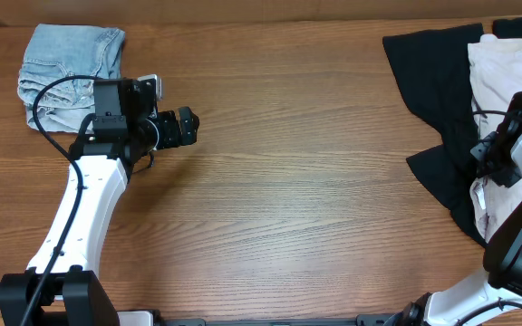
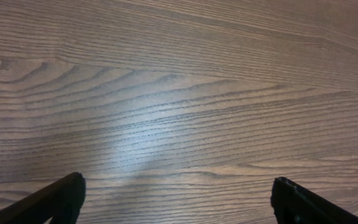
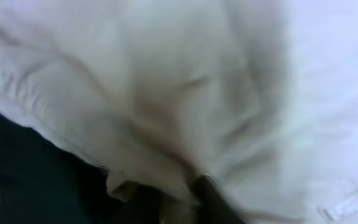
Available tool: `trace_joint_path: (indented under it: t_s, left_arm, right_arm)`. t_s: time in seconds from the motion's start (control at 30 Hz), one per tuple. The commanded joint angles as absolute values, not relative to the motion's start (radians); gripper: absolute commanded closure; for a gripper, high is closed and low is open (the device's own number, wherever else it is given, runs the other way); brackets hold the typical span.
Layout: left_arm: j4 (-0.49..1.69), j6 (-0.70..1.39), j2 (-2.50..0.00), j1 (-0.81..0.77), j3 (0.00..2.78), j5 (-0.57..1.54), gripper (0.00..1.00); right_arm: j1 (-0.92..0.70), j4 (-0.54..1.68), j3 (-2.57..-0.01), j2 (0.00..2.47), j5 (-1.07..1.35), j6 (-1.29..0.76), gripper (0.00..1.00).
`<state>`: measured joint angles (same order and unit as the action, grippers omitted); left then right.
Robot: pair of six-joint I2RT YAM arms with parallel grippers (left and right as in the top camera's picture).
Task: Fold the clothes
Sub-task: 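Reach the right gripper into the clothes pile and grasp the beige shorts, then pull the beige shorts with the right gripper onto the table center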
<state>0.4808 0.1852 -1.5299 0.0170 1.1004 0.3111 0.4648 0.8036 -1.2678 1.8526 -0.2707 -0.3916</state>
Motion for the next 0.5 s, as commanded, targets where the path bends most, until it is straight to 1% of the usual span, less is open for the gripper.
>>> trace_joint_path:
  t_s: [0.0, 0.07, 0.17, 0.27, 0.33, 0.47]
  left_arm:
    - [0.474, 0.195, -1.526, 0.012, 1.116, 0.306, 0.14]
    - [0.469, 0.195, -1.526, 0.012, 1.116, 0.306, 0.24]
    - [0.447, 0.197, -1.525, 0.014, 1.116, 0.305, 0.33]
    - [0.429, 0.218, -1.519, 0.014, 1.124, 0.305, 0.36]
    - [0.432, 0.218, -1.512, 0.014, 1.145, 0.304, 0.38]
    - [0.463, 0.217, -1.496, 0.014, 1.212, 0.304, 0.38]
  right_arm:
    - [0.467, 0.795, -1.267, 1.847, -0.29, -0.393, 0.96]
    - [0.467, 0.794, -1.271, 1.847, -0.29, -0.393, 0.96]
    - [0.467, 0.83, -1.294, 1.842, -0.263, -0.385, 0.96]
    - [0.459, 0.891, -1.346, 1.815, -0.165, -0.3, 0.96]
    - [0.447, 0.947, -1.399, 1.785, -0.045, -0.214, 0.96]
    - [0.403, 1.116, -1.555, 1.726, 0.207, -0.052, 0.96]
